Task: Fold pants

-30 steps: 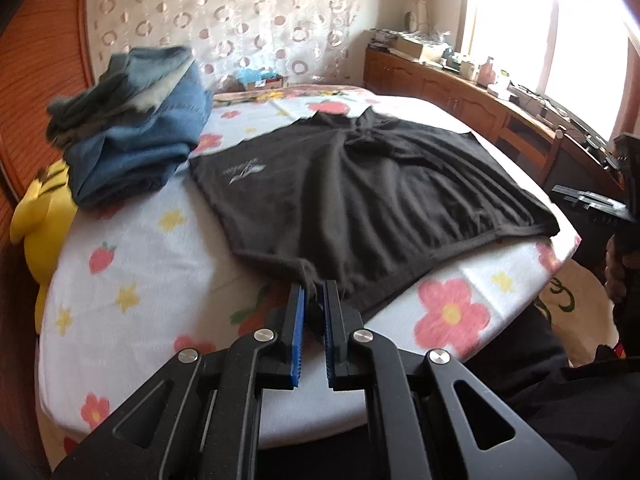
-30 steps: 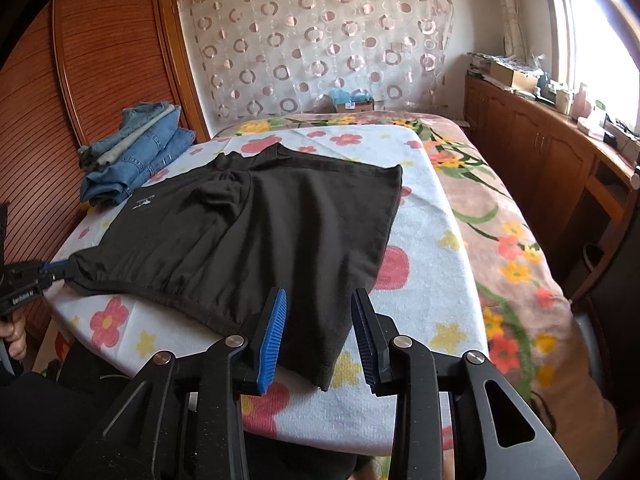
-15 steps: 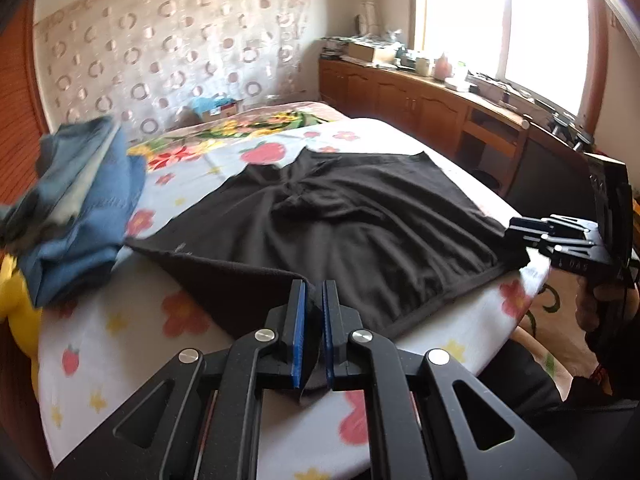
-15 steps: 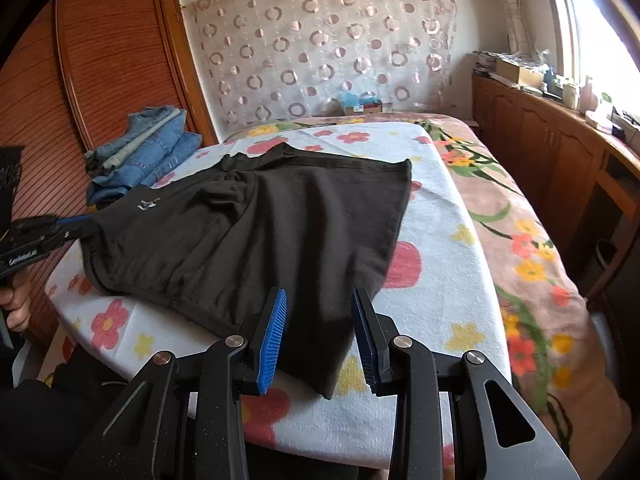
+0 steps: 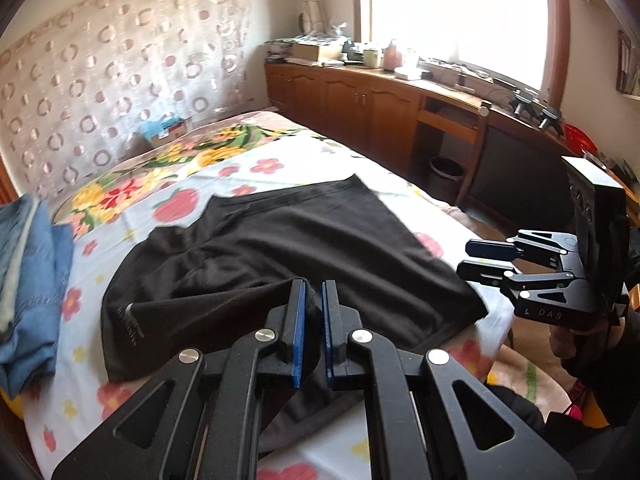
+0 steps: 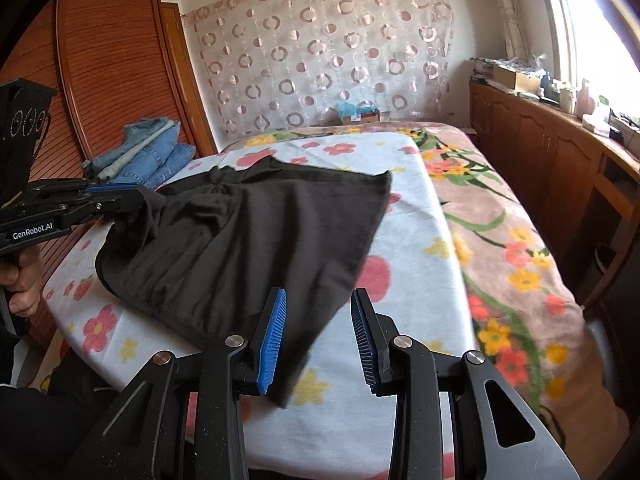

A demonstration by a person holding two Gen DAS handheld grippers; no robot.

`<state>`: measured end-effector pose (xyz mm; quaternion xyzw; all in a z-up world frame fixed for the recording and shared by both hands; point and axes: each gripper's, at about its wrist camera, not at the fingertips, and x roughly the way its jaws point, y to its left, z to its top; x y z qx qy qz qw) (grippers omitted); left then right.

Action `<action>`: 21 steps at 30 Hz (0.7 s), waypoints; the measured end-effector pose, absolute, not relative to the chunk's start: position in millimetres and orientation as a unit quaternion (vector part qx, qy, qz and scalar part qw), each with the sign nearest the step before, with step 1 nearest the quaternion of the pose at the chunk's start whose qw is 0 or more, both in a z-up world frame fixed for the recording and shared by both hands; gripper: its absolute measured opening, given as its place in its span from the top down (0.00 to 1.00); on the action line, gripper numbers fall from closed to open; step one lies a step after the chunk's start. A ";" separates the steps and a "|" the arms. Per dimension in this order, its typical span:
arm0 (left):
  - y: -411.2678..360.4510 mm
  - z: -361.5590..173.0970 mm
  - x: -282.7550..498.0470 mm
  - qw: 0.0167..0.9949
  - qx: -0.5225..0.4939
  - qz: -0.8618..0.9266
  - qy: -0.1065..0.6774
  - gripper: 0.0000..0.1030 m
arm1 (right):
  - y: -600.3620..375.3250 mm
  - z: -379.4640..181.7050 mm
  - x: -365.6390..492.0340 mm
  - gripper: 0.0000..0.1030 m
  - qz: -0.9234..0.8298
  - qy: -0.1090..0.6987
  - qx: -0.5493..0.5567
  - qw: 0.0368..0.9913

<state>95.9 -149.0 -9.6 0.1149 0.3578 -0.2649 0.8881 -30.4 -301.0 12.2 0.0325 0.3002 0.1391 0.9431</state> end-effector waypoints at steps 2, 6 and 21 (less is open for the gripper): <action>-158.3 -9.1 99.5 0.885 0.112 -0.275 0.359 0.91 | -306.3 12.7 -30.5 0.66 0.136 0.296 0.035 0.945; -178.0 -8.6 103.1 0.880 0.116 -0.288 0.359 0.91 | -314.0 9.9 -31.7 0.66 0.132 0.294 0.039 0.946; -152.4 -0.2 109.9 0.895 0.087 -0.258 0.354 0.57 | -305.1 13.1 -31.6 0.66 0.134 0.290 0.039 0.947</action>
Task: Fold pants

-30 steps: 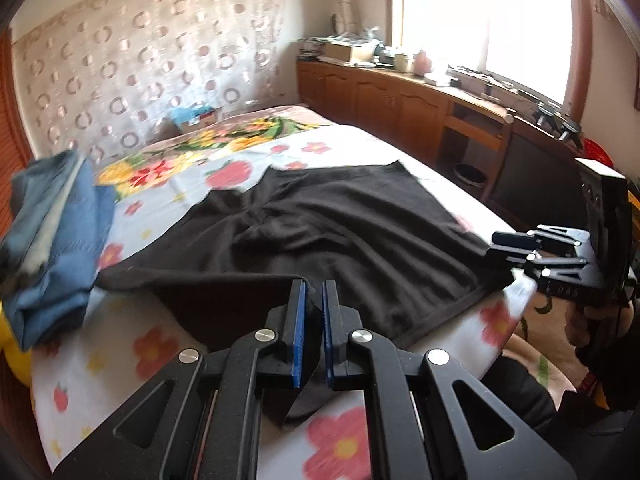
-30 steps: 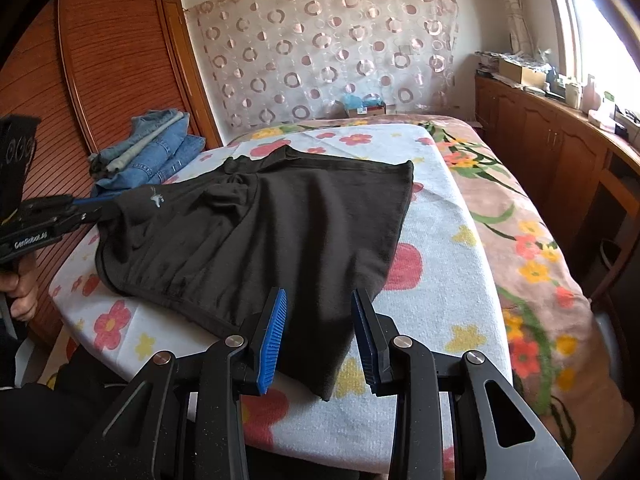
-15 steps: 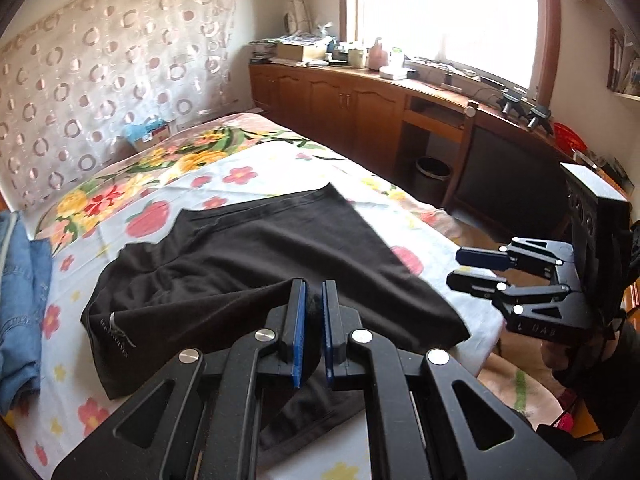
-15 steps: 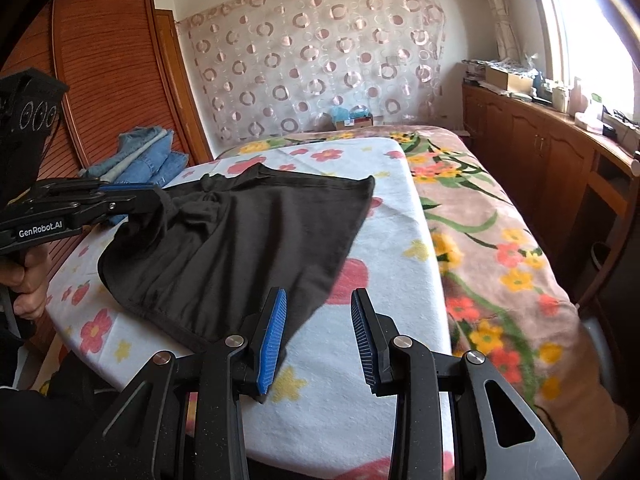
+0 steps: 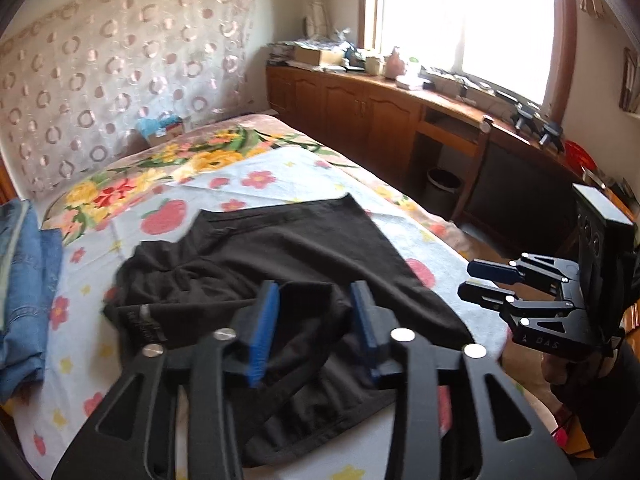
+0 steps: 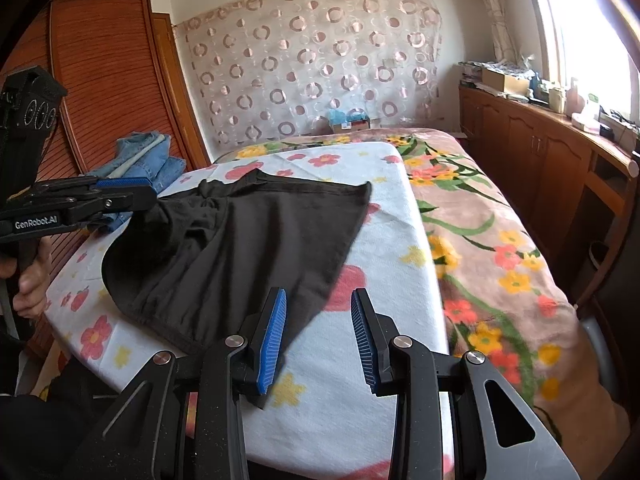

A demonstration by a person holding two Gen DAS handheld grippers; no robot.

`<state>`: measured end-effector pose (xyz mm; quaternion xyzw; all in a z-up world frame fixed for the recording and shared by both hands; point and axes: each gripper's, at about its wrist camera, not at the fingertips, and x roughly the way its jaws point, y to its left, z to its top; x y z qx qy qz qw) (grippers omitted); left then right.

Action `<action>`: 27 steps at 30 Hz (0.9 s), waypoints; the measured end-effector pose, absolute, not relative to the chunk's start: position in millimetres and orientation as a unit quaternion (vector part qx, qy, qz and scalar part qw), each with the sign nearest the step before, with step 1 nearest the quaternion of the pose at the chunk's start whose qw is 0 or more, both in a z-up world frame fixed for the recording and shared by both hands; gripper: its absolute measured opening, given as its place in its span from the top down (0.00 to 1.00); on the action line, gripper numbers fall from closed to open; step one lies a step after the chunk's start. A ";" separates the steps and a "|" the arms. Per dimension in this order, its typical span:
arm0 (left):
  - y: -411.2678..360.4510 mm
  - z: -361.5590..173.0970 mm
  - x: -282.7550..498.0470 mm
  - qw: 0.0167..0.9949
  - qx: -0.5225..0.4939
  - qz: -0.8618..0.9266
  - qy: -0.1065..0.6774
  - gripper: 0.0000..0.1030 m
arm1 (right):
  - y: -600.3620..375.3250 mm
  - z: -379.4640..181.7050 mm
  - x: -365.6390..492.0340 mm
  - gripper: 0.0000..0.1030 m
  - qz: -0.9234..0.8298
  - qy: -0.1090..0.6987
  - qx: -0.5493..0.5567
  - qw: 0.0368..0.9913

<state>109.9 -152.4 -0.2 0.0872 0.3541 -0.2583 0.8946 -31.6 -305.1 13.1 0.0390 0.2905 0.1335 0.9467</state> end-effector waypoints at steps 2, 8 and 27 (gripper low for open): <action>-140.7 2.2 108.2 0.899 0.080 -0.249 0.351 0.52 | -297.3 13.6 -28.6 0.66 0.139 0.291 0.035 0.946; -106.6 7.1 102.1 0.907 0.055 -0.239 0.344 0.28 | -275.0 15.7 -13.4 0.66 0.161 0.292 0.024 0.943; -67.7 -38.1 95.9 0.909 0.049 -0.190 0.367 0.27 | -259.5 -5.6 38.7 0.66 0.205 0.336 0.029 0.919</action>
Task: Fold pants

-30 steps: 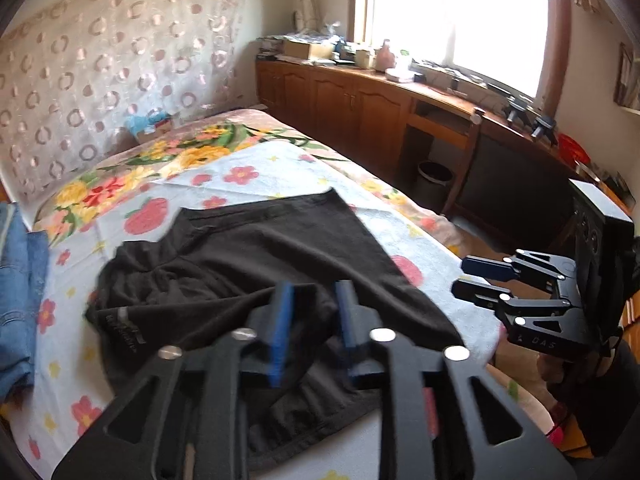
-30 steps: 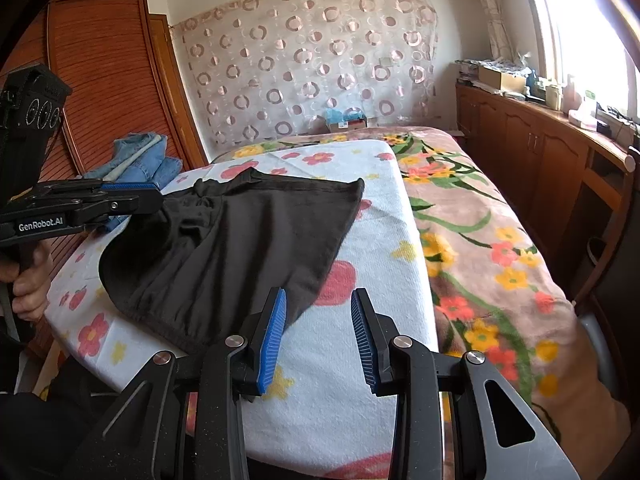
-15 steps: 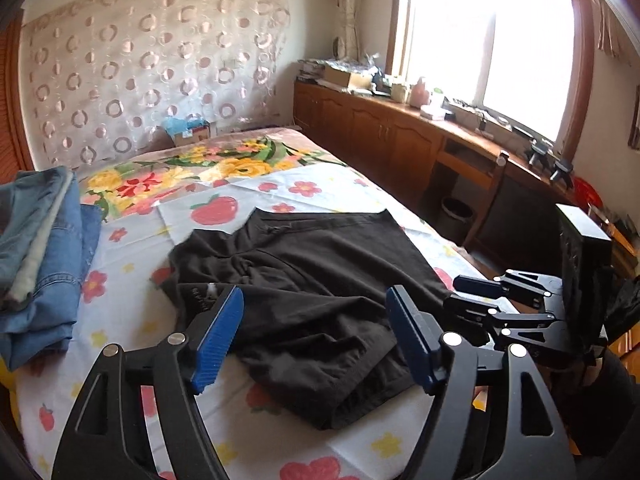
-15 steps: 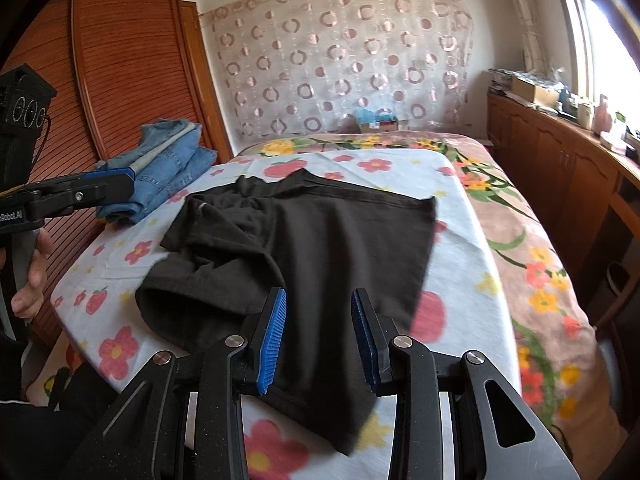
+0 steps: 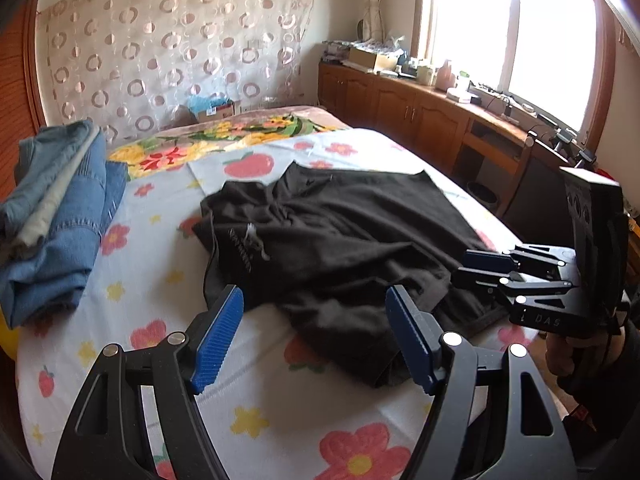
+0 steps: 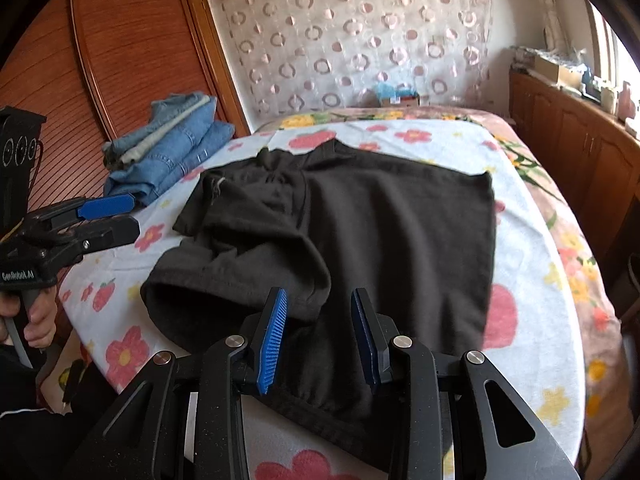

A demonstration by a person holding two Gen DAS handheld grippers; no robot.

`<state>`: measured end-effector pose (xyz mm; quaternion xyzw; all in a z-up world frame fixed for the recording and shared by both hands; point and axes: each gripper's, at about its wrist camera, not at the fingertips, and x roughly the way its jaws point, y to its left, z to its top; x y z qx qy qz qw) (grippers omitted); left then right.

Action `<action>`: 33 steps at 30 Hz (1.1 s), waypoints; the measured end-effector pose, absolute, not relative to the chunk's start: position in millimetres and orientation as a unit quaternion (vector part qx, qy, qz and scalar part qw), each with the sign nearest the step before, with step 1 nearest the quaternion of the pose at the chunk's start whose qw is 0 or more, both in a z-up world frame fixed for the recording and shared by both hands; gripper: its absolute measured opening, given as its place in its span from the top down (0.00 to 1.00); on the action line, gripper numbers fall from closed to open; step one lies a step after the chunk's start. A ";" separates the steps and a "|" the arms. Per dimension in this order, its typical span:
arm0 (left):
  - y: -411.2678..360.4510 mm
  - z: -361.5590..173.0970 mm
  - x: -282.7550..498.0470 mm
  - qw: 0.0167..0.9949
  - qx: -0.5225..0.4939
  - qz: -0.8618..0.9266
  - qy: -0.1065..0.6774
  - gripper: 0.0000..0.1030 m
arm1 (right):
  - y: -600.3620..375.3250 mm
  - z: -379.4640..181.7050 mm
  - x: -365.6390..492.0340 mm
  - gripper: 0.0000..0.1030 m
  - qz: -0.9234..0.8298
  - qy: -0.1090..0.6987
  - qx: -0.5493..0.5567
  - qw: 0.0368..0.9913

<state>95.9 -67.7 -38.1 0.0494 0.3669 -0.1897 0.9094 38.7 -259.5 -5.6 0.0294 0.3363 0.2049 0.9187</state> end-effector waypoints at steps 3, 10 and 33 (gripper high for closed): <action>-67.9 -48.8 96.2 0.907 0.051 -0.185 0.375 0.27 | -260.8 -6.1 44.1 0.66 0.207 0.344 0.032 0.915; -66.7 -69.6 94.5 0.898 0.054 -0.180 0.397 0.27 | -250.6 -6.2 50.2 0.77 0.213 0.354 0.020 0.910; -86.4 -53.1 93.1 0.904 0.053 -0.202 0.374 0.27 | -300.1 31.0 -27.4 0.95 0.190 0.276 0.024 0.942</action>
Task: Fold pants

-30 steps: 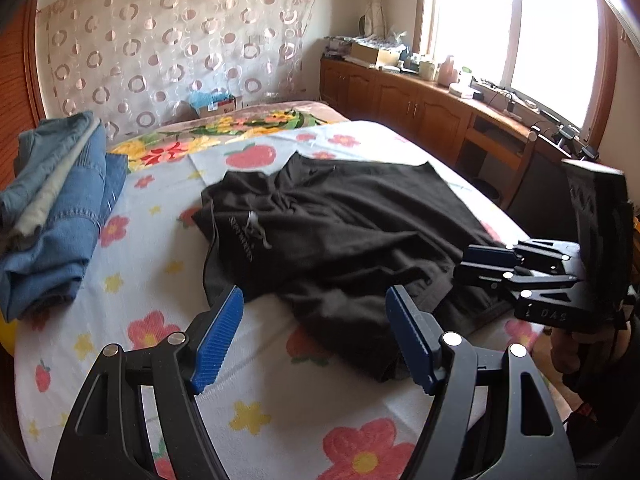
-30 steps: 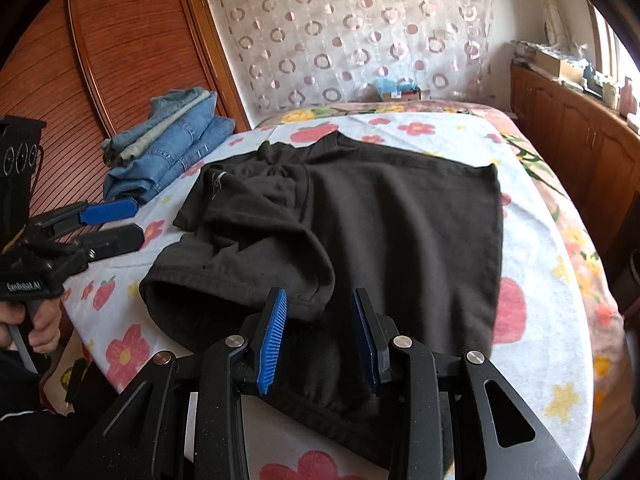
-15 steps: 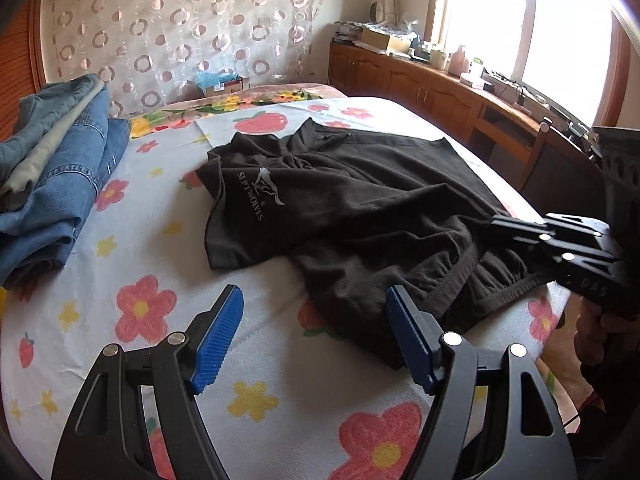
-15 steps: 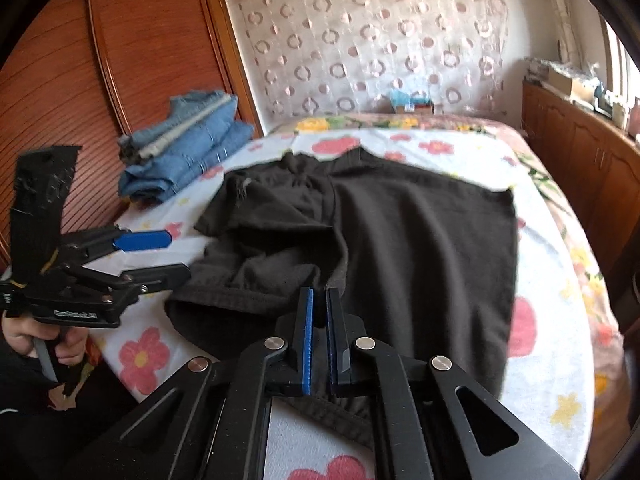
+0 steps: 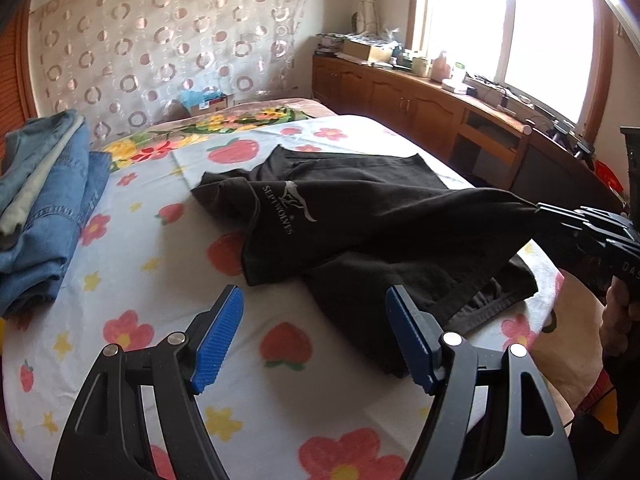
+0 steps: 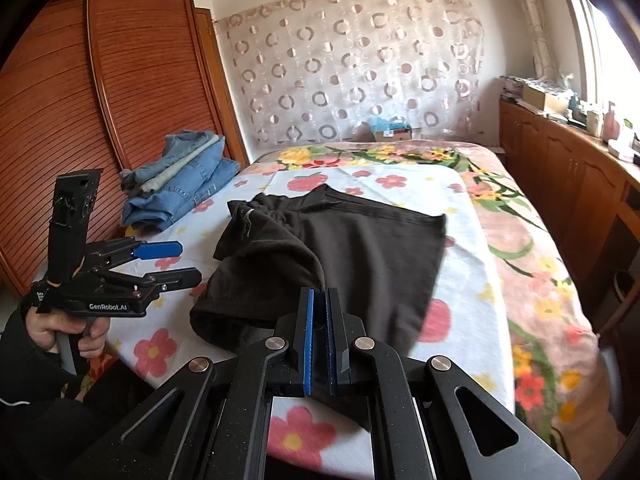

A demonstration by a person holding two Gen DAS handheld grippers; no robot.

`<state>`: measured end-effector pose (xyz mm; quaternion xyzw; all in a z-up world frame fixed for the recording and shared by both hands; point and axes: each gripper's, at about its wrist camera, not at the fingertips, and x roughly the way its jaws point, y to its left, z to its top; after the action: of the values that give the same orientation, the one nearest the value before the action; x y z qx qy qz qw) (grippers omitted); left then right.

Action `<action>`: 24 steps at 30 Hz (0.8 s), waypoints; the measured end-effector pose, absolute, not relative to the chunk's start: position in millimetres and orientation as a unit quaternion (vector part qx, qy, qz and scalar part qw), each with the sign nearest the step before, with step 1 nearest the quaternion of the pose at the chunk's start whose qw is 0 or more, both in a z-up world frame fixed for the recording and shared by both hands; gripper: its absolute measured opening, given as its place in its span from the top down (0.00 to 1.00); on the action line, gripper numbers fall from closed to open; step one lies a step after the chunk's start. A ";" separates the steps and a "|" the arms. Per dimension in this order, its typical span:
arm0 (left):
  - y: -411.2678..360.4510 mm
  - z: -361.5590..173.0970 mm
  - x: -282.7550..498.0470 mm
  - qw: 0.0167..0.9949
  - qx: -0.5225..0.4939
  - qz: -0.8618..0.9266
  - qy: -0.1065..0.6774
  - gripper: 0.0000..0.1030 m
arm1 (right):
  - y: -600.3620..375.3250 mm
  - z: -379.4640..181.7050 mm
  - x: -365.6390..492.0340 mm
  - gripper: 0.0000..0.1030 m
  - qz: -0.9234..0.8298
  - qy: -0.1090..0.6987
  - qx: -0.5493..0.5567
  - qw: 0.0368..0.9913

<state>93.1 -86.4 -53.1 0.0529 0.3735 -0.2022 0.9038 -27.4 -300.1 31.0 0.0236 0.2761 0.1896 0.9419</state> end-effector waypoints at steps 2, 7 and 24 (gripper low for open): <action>-91.1 -53.0 93.6 0.902 0.054 -0.208 0.375 0.27 | -303.9 34.6 -37.0 0.95 0.185 0.276 0.027 0.943; -101.6 -51.3 94.7 0.900 0.062 -0.217 0.374 0.27 | -309.5 25.1 -50.0 0.95 0.168 0.291 0.032 0.941; -114.1 -82.9 98.3 0.879 0.073 -0.215 0.420 0.27 | -321.6 17.5 -63.3 0.87 0.147 0.337 0.044 0.929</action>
<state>98.3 -114.1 -82.9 0.0732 0.4200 -0.2151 0.8786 -63.3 -321.6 17.5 0.0444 0.3371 0.1475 0.9288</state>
